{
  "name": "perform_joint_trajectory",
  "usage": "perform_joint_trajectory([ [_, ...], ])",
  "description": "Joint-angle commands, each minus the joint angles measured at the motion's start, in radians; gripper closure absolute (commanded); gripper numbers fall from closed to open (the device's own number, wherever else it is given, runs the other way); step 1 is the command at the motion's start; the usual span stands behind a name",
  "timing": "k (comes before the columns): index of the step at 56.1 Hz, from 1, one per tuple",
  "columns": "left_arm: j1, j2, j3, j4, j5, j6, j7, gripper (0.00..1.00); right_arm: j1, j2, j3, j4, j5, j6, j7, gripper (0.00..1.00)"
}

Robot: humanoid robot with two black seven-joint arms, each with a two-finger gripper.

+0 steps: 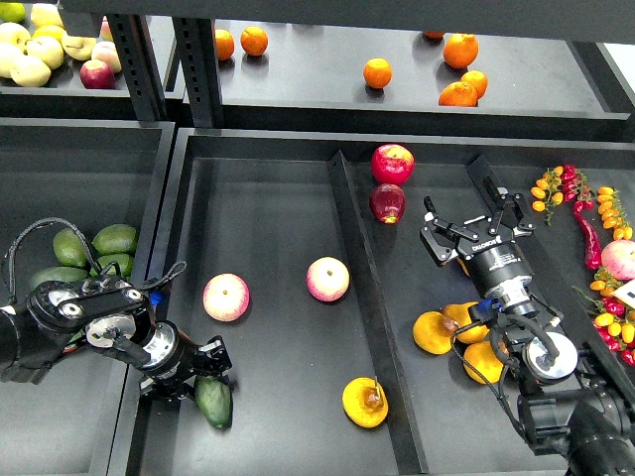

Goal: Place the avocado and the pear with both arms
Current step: 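Lift the avocado and carry it into the bin of green avocados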

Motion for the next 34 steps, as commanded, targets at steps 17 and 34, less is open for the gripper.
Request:
perform_joint_trajectory([
  [17, -0.213, 0.229, -0.017, -0.115, -0.145, 0.000, 0.000, 0.64, -0.001, 0.000, -0.003, -0.009, 0.000, 0.000, -0.004, 0.00],
  [34, -0.197, 0.454, -0.002, -0.100, -0.137, 0.000, 0.000, 0.62, 0.002, 0.000, -0.015, 0.000, 0.000, 0.000, -0.005, 0.00],
])
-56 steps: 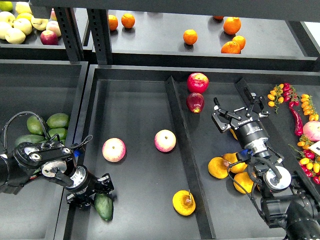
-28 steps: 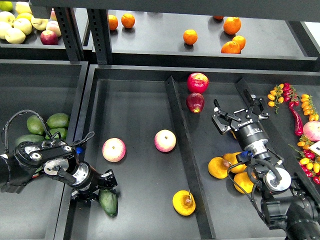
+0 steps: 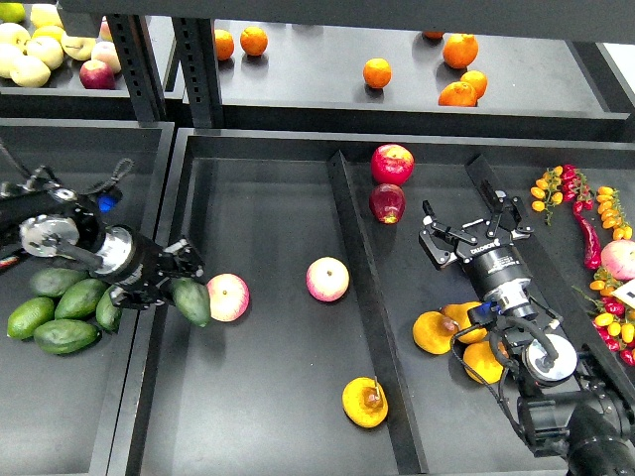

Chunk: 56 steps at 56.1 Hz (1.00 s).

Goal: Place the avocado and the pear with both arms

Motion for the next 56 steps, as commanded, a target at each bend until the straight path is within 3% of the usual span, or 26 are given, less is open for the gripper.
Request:
perform_joint_trajectory([
  [1, 0.014, 0.090, 0.016, 0.007, 0.003, 0.000, 0.000, 0.61, 0.001, 0.000, -0.004, 0.002, 0.000, 0.000, 0.000, 0.00],
  [11, 0.084, 0.137, 0.011, 0.022, 0.006, 0.000, 0.000, 0.60, 0.004, 0.000, -0.007, 0.002, 0.000, 0.000, 0.000, 0.00],
  [31, 0.201, 0.122, -0.045, 0.076, 0.008, 0.000, 0.000, 0.57, 0.003, 0.000, -0.007, 0.008, 0.000, 0.000, -0.002, 0.00],
  [40, 0.229, 0.107, -0.078, 0.110, 0.009, 0.000, 0.000, 0.51, -0.002, 0.000, -0.007, 0.031, 0.000, 0.000, -0.028, 0.00],
  [56, 0.244, 0.103, -0.082, 0.122, 0.009, 0.000, 0.000, 0.37, -0.009, 0.000, -0.008, 0.033, -0.006, 0.000, -0.026, 0.00],
])
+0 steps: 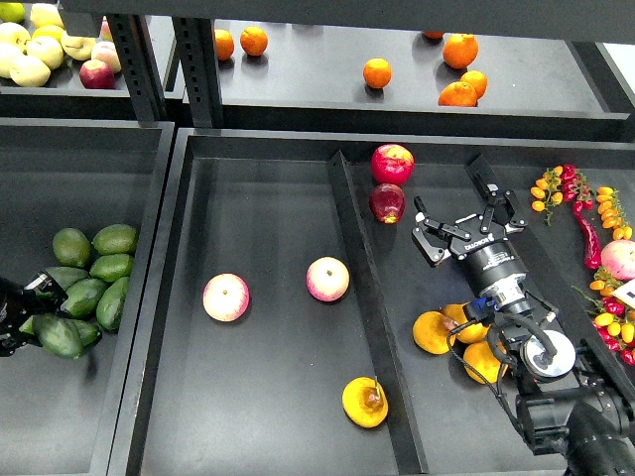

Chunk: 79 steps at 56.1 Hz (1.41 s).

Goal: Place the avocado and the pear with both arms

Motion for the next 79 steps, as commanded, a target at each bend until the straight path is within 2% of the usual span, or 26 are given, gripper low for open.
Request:
perform_joint_trajectory([
  [1, 0.003, 0.000, -0.006, 0.004, 0.000, 0.000, 0.000, 0.36, -0.012, 0.000, 0.000, 0.000, -0.003, 0.000, 0.001, 0.00],
  [4, 0.004, 0.000, -0.012, 0.004, 0.000, 0.000, 0.000, 0.34, -0.018, 0.000, 0.000, 0.002, -0.004, 0.000, 0.001, 0.00],
  [9, 0.007, 0.000, -0.017, 0.012, 0.001, 0.000, 0.000, 0.23, -0.035, 0.000, 0.000, 0.005, -0.006, 0.000, 0.001, 0.00],
  [15, 0.007, -0.002, -0.017, 0.032, 0.000, 0.000, 0.000, 0.00, -0.045, 0.000, 0.004, -0.003, -0.010, 0.000, 0.001, 0.00],
  [22, -0.001, -0.010, -0.017, 0.047, 0.000, 0.000, 0.000, 0.00, -0.045, 0.000, -0.006, -0.005, -0.053, 0.000, -0.022, 0.00],
  [29, 0.001, -0.020, -0.034, 0.058, 0.000, 0.000, 0.000, 0.00, -0.035, -0.003, -0.094, 0.005, -0.105, 0.000, -0.105, 0.00],
  [33, 0.007, -0.020, -0.057, 0.061, 0.000, 0.000, 0.000, 0.00, -0.018, -0.063, -0.155, 0.015, -0.130, 0.000, -0.132, 0.00],
  [43, 0.012, -0.020, -0.061, 0.061, 0.000, 0.000, 0.000, 0.00, 0.048, -0.207, -0.304, 0.058, -0.134, 0.000, -0.149, 0.00],
  [55, 0.009, -0.033, -0.098, 0.059, 0.000, 0.000, 0.000, 0.00, 0.162, -0.345, -0.555, 0.097, -0.136, 0.000, -0.206, 0.00],
  [63, 0.016, -0.036, -0.224, 0.059, -0.009, 0.000, 0.000, 0.00, 0.248, -0.393, -0.709, 0.095, -0.139, 0.000, -0.240, 0.00],
  [79, 0.088, -0.048, -0.508, 0.053, -0.017, 0.000, 0.000, 0.00, 0.261, -0.361, -0.707, 0.080, -0.134, 0.000, -0.234, 0.00],
])
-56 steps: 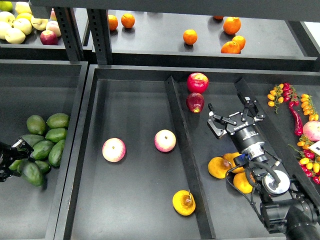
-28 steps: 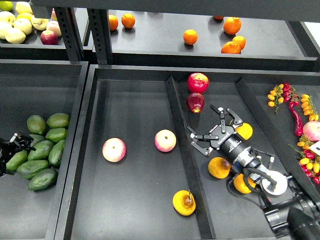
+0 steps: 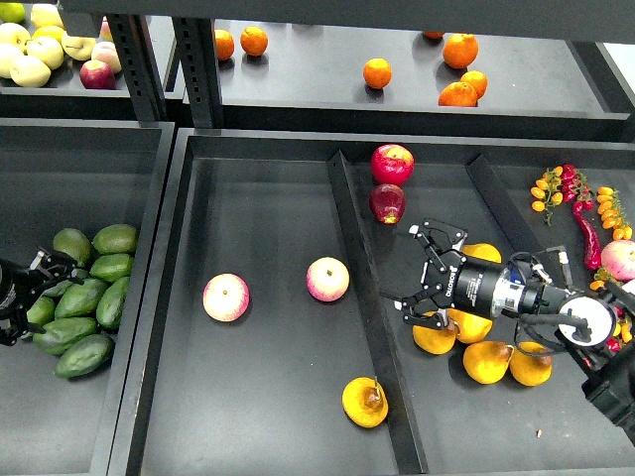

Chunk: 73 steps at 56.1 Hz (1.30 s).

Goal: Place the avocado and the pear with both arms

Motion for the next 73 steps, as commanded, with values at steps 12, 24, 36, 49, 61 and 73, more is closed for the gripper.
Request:
perform_joint_trajectory([
  [12, 0.032, -0.143, -0.400, -0.009, -0.150, 0.000, 0.000, 0.00, -0.035, 0.070, 0.130, -0.028, 0.010, 0.000, 0.015, 0.00],
  [24, 0.035, -0.336, -0.725, -0.048, -0.156, 0.000, 0.000, 0.00, -0.036, 0.132, 0.222, -0.065, 0.010, 0.000, 0.016, 0.00],
  [36, 0.065, -0.468, -0.882, -0.100, -0.155, 0.000, 0.000, 0.00, -0.036, 0.172, 0.273, -0.090, 0.010, 0.000, 0.018, 0.00],
  [49, 0.182, -0.539, -0.920, -0.209, -0.153, 0.004, -0.129, 0.00, -0.036, 0.198, 0.294, -0.094, 0.010, 0.000, 0.018, 0.00],
  [61, 0.259, -0.614, -0.946, -0.315, -0.155, 0.114, -0.334, 0.00, -0.039, 0.224, 0.350, -0.094, 0.011, 0.000, 0.019, 0.00],
  [73, 0.374, -0.629, -0.978, -0.485, -0.155, 0.220, -0.343, 0.00, -0.053, 0.230, 0.362, -0.093, 0.011, 0.000, 0.019, 0.00],
])
